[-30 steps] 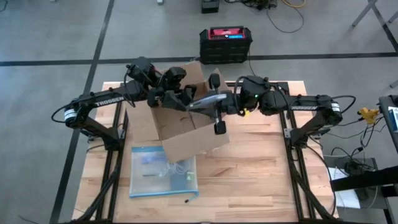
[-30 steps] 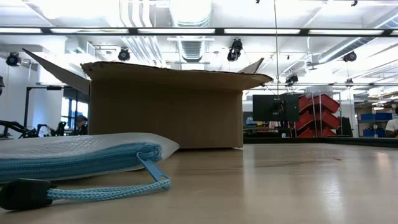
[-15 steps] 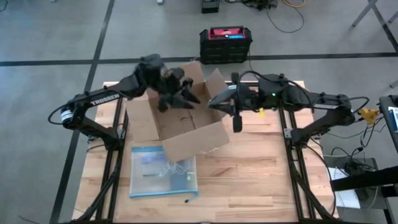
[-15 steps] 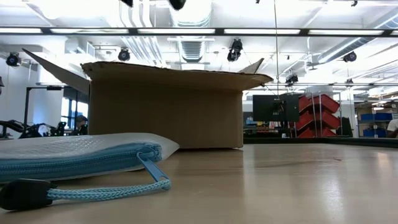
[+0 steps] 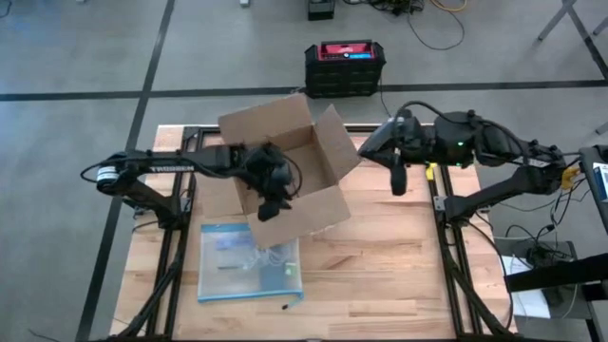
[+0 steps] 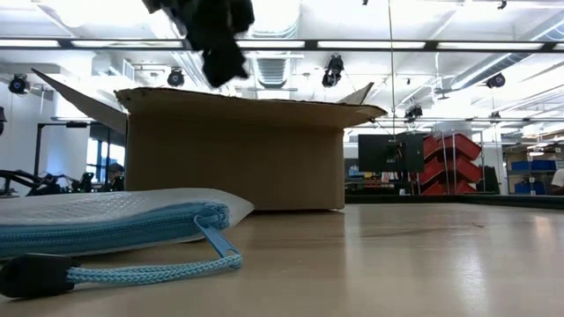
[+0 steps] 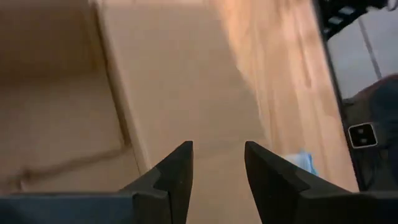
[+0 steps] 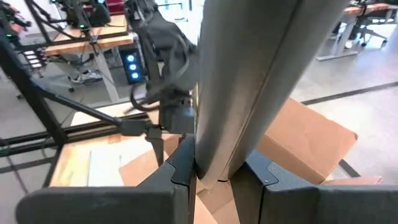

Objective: Unpack boxes
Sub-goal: Break down the cardboard box until it is fully flat

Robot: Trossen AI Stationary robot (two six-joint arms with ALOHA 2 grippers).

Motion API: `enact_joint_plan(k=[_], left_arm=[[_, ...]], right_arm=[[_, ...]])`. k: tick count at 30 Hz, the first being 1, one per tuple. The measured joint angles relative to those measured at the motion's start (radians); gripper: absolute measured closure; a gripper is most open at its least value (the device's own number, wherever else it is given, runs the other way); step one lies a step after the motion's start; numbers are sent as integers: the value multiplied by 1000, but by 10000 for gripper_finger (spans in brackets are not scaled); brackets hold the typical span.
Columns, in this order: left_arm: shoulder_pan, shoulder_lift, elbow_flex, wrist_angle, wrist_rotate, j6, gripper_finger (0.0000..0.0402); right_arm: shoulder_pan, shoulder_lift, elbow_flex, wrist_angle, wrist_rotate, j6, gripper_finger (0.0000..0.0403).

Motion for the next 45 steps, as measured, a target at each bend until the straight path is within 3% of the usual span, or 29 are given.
enact_joint_plan(k=[8, 21, 25, 29, 31, 36, 45], left_arm=[[-19, 3, -78, 34, -186, -110, 236], [-53, 166, -90, 73, -283, -163, 215], [-53, 224, -82, 70, -283, -208, 252], [-56, 229, -63, 62, -267, -243, 365], [-56, 217, -37, 57, -267, -261, 387], [-56, 160, 106, 36, -239, -263, 399], [-8, 130, 475, 45, -50, -284, 401]], right_arm=[[0, -28, 0, -44, 1, -46, 354], [2, -24, 0, -175, -1, -47, 354], [2, -42, 0, -198, -1, -47, 354], [2, -76, 0, -204, -1, -54, 354], [2, -94, 0, -203, -1, -65, 354], [2, -152, 0, -199, -1, -89, 354], [2, -233, 0, -128, -38, -160, 354]])
